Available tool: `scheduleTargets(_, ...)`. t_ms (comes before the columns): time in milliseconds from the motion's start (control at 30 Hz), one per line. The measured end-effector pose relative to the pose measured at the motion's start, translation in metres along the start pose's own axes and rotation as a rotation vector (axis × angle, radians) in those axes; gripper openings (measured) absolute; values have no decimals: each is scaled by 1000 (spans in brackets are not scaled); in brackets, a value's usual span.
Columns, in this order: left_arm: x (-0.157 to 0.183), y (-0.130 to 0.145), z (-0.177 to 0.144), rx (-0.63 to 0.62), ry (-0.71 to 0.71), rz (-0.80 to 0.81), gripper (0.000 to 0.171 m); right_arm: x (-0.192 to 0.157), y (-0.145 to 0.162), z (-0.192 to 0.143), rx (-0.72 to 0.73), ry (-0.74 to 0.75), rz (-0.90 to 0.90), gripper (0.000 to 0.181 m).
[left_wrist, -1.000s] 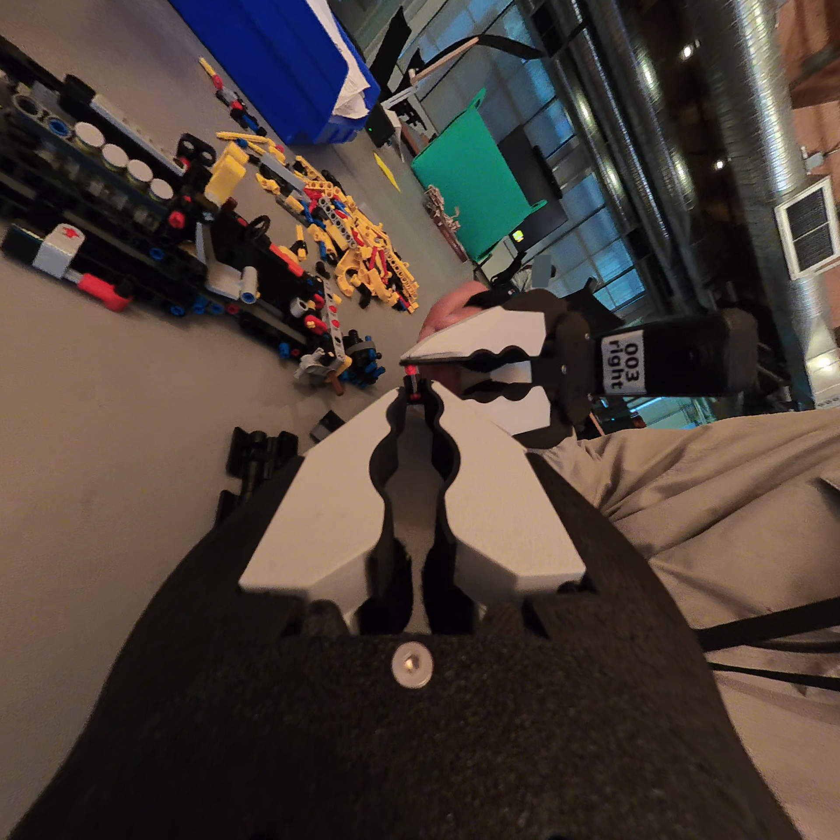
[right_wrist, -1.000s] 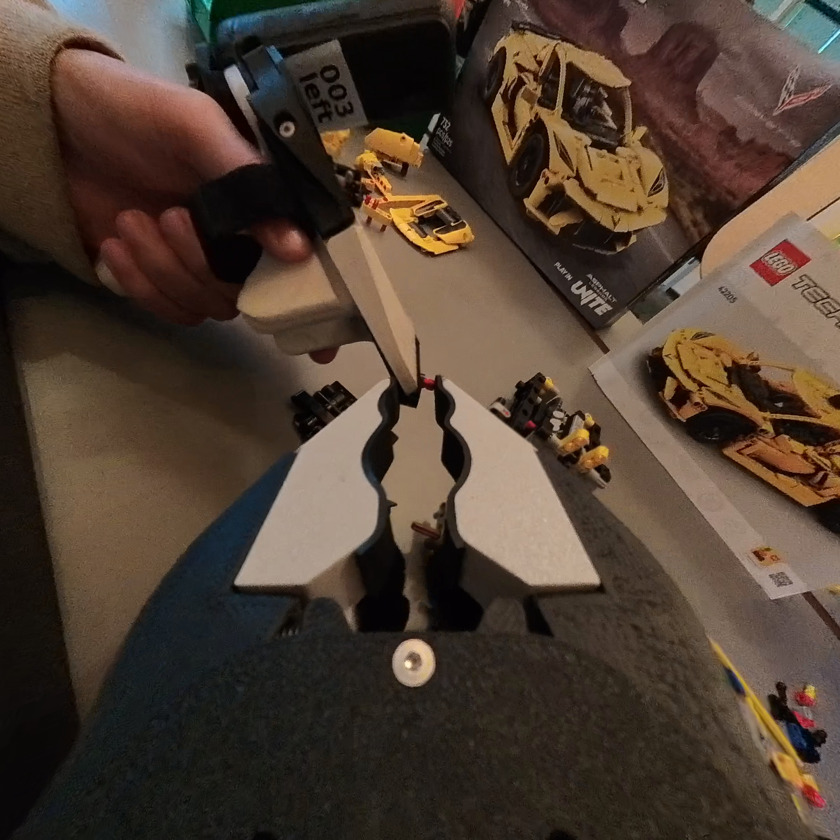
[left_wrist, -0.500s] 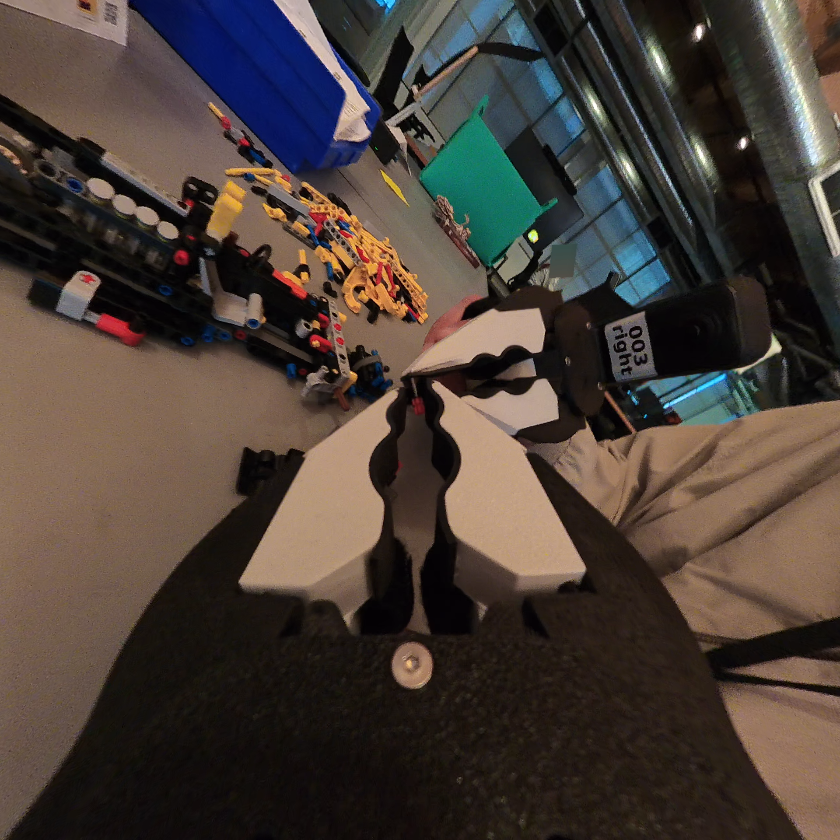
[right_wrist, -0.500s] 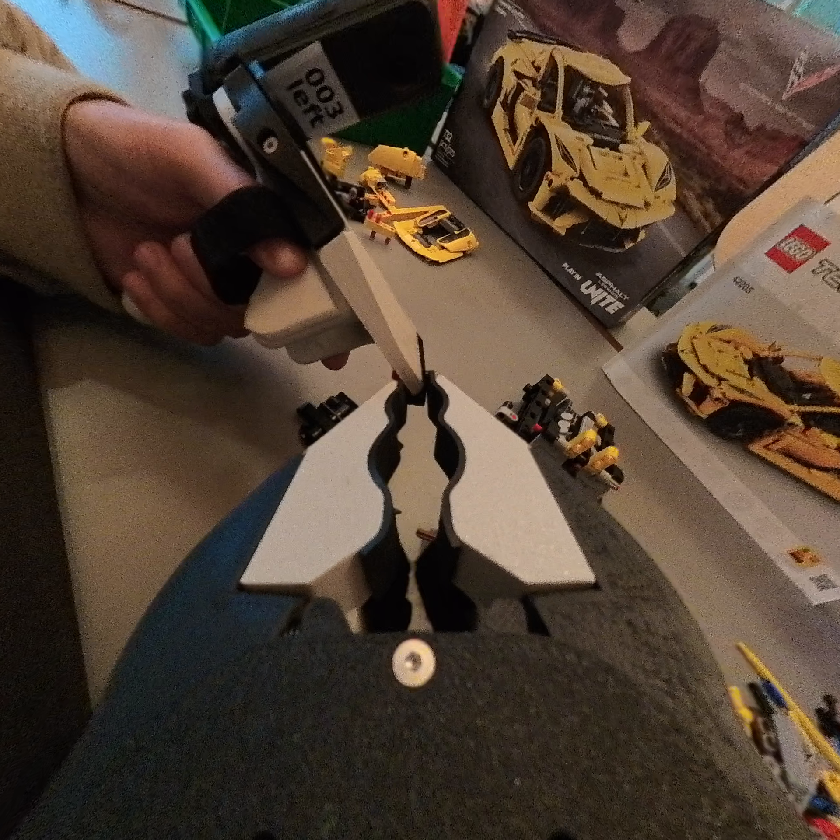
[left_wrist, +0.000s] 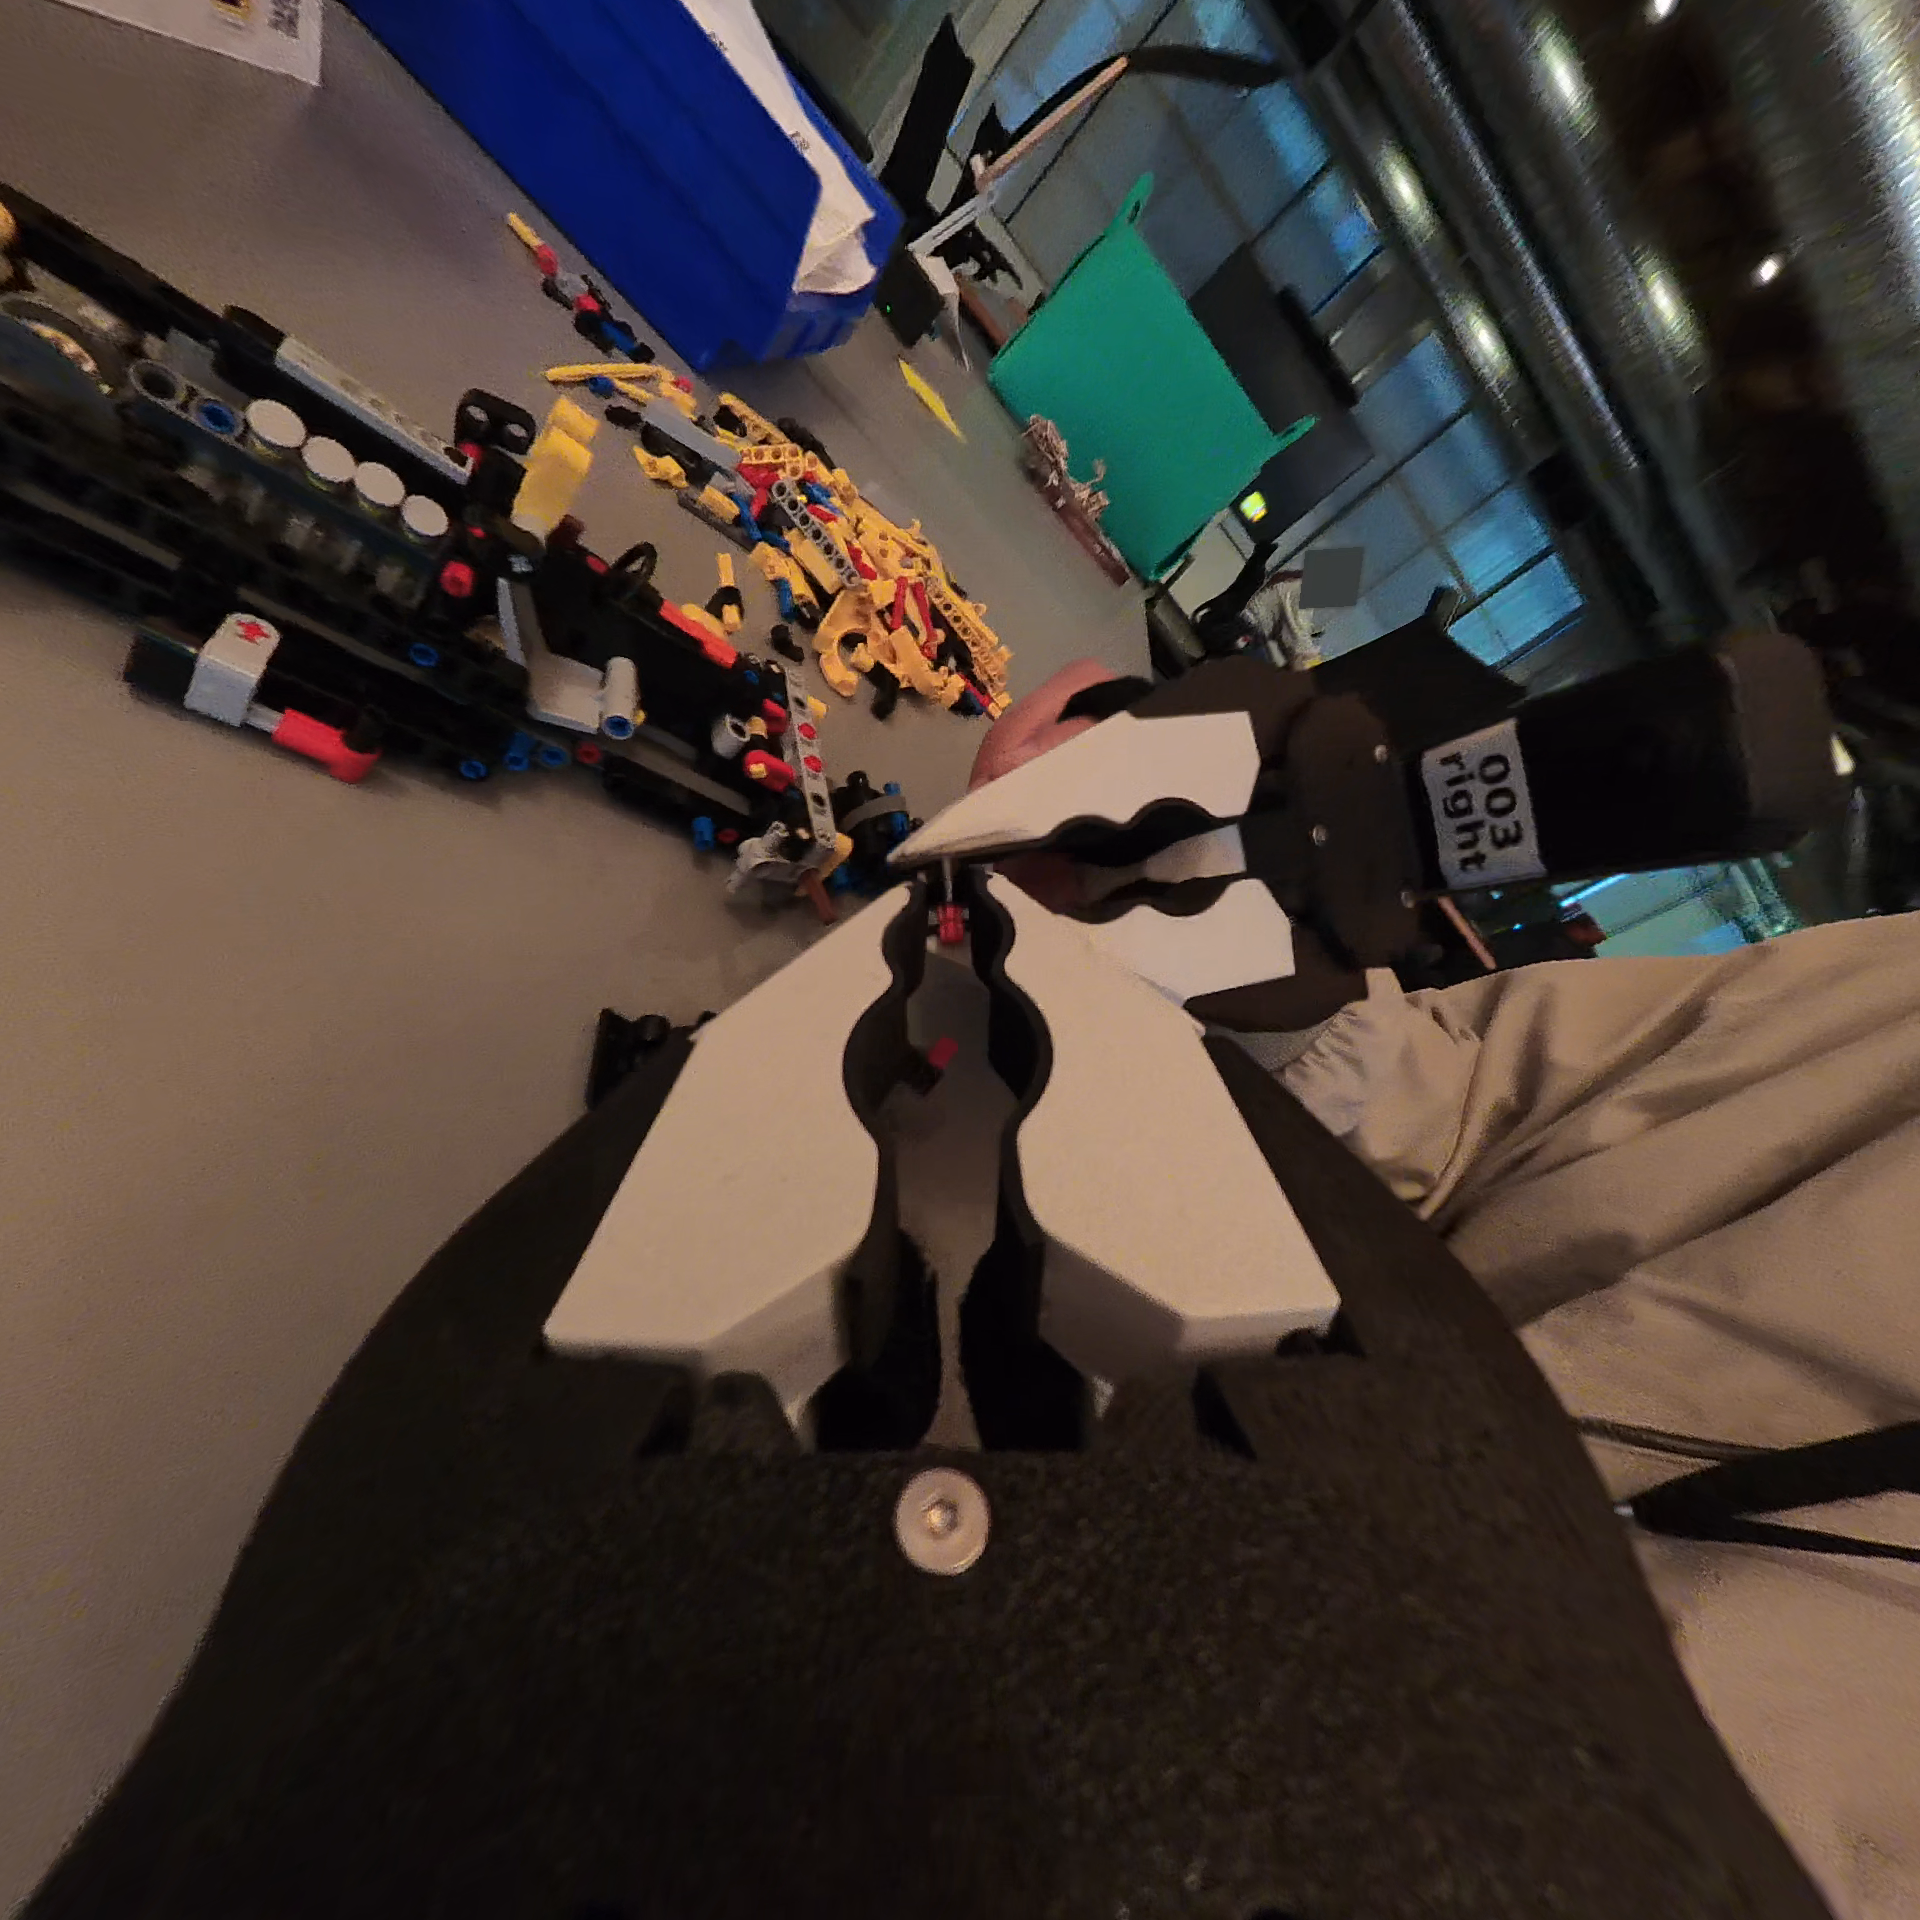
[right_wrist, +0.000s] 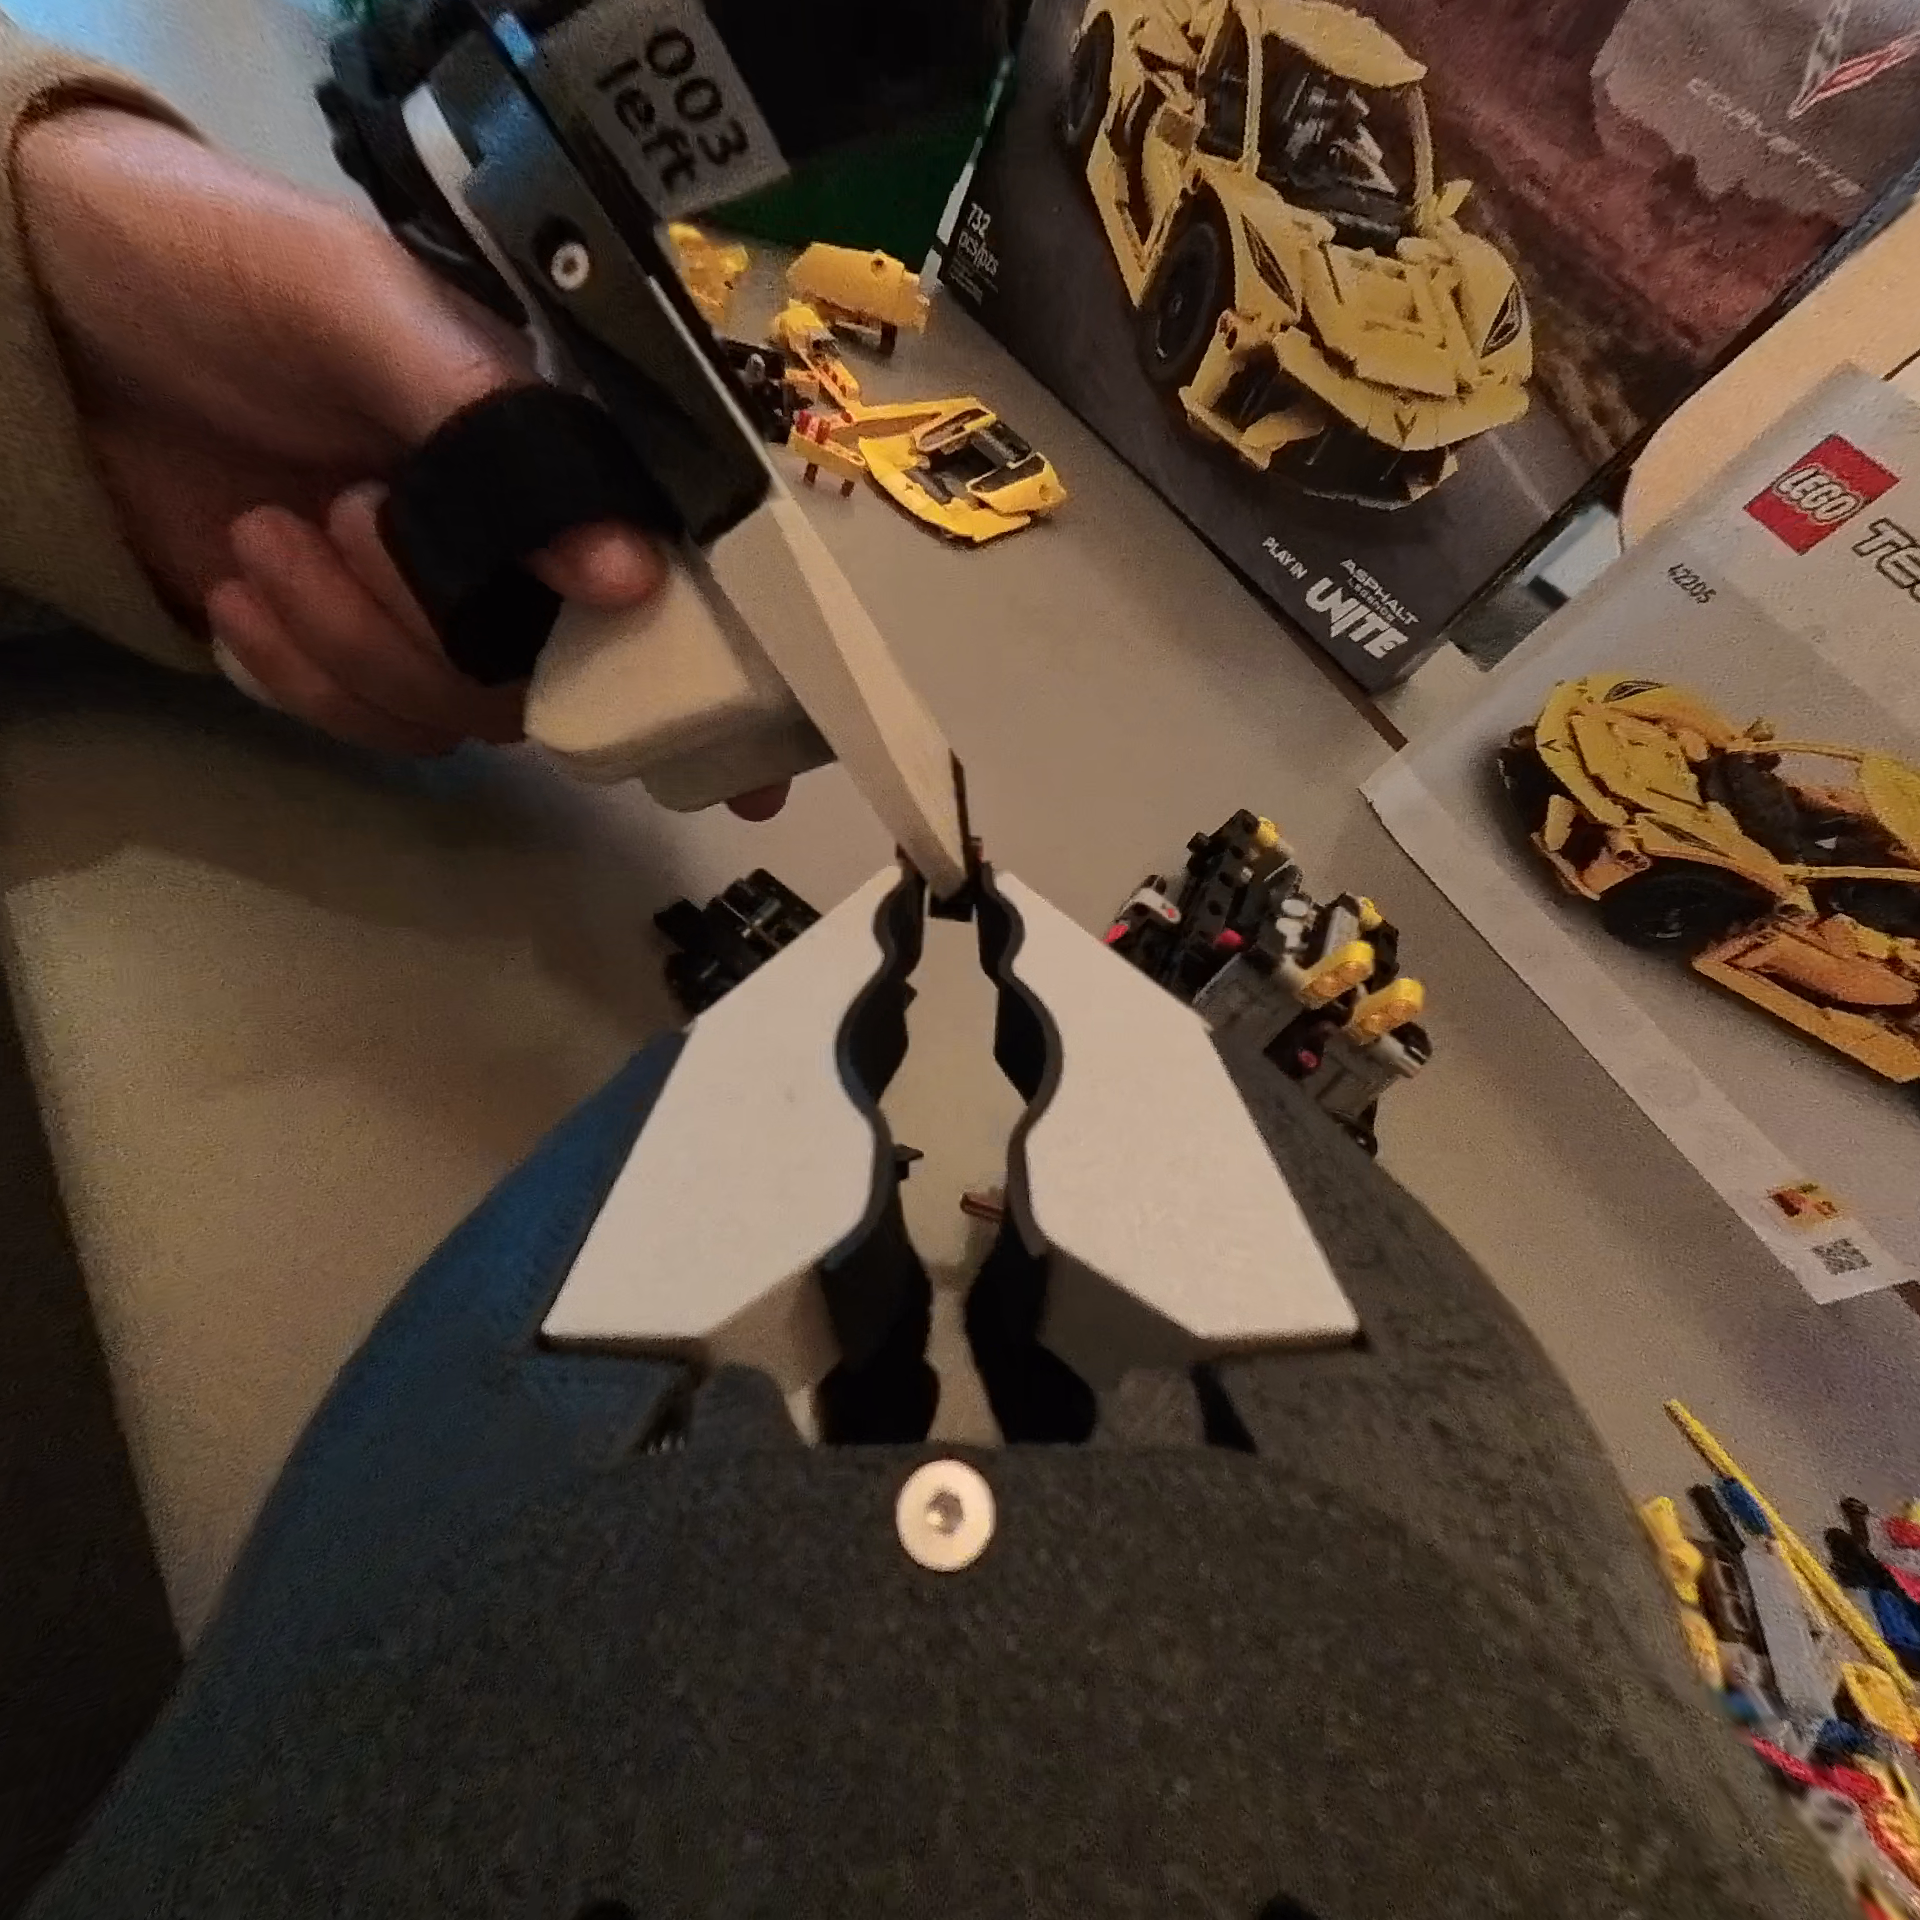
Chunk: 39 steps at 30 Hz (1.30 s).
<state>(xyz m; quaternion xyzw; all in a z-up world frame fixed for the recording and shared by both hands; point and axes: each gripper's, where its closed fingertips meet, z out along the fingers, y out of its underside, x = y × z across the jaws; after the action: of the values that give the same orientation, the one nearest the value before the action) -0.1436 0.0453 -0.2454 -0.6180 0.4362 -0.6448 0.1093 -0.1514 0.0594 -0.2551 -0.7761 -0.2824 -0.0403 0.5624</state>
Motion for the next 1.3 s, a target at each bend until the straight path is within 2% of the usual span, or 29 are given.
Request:
scheduleTargets(100, 1, -5, -4, 21, 12, -5, 8, 3, 0, 0, -7, -35, 74, 7)
scheduleTargets(167, 0, -12, -10, 49, -4, 36, 9, 15, -2, -4, 16, 22, 78, 7)
scheduleTargets(267, 4, -12, -9, 38, -8, 102, 9, 17, -5, -7, 35, 23, 89, 7)
scheduleTargets(500, 12, -9, -4, 51, 65, 29, 7, 17, -12, -7, 58, 46, 59, 7)
scheduleTargets(833, 11, -11, -5, 64, -14, 151, 4, 11, -10, -5, 48, -6, 109, 7)
scheduleTargets(867, 13, -11, -6, 61, -11, 167, 4, 10, -11, -5, 56, -39, 153, 7)
scheduleTargets(933, 26, -19, -11, 97, 58, 178, 4, 7, -24, -13, 143, -186, 391, 7)
scheduleTargets(1000, 37, -32, -19, 171, 119, 157, 0, 2, -42, -26, 256, -456, 682, 7)
scheduleTargets(1100, 51, -34, -21, 196, 229, 120, 15, 9, -69, -53, 473, -819, 1074, 6)
scheduleTargets(1167, 67, -25, -15, 171, 340, 66, 23, 16, -79, -66, 581, -910, 1147, 6)
scheduleTargets(1233, 86, -27, -12, 195, 479, -17, 25, 20, -90, -77, 693, -927, 1125, 6)
scheduleTargets(1300, 98, -35, -14, 252, 595, -108, 24, 14, -92, -76, 710, -907, 1054, 6)
